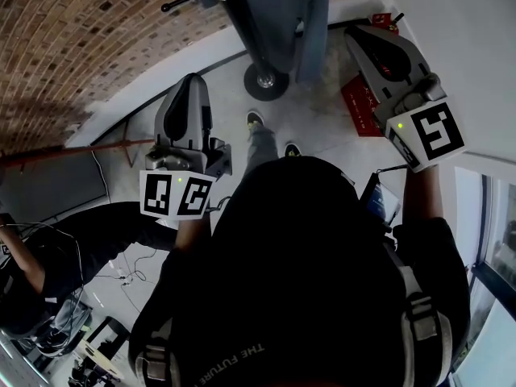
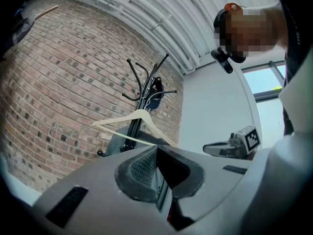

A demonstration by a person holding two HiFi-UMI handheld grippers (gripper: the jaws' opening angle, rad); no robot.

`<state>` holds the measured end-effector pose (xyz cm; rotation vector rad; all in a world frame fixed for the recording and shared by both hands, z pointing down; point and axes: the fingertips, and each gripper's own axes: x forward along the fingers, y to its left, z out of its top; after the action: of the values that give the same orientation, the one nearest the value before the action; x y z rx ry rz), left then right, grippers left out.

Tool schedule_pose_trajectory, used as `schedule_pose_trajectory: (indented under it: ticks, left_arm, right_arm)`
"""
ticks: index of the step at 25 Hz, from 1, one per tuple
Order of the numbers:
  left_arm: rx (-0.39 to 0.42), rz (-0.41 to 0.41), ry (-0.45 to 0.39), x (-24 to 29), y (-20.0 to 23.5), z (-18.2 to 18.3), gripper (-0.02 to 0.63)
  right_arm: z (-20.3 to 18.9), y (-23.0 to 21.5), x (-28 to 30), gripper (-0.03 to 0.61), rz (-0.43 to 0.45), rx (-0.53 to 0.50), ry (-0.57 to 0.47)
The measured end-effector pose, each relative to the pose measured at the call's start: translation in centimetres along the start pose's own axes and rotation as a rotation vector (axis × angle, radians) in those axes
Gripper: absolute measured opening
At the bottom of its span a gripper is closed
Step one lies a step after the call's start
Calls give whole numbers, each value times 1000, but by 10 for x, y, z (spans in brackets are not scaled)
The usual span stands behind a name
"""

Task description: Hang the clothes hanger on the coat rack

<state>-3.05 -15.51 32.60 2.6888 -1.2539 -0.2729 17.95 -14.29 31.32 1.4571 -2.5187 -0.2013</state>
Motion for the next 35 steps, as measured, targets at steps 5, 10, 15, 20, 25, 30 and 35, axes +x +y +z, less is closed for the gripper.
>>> schedule_pose_trajectory:
  ticks: [5, 10, 15, 20, 25, 30, 35]
  left_arm:
    - [-2, 17, -6, -1, 7, 2, 18]
    - [-6, 21, -8, 0, 12, 3, 18]
    - [-12, 27, -6, 2, 14, 0, 18]
    - [-20, 34, 0, 3, 17, -3, 18]
    - [-22, 46, -7, 1, 19, -1, 18]
    - [-22, 56, -9, -3, 22, -1, 18]
    - [-20, 74, -17, -7, 26, 1, 18]
  right_arm:
    - [-1, 14, 7, 26, 47, -9, -5]
    - [3, 16, 16, 26, 39, -7, -12]
    - [2, 15, 20, 26, 34, -4, -13]
    - [1, 13, 20, 26, 17, 12, -9]
    - [4, 11, 21, 25, 1, 17, -14]
    - [8, 10, 21, 25, 1, 20, -22]
    - [10, 10, 24, 25, 15, 3, -28]
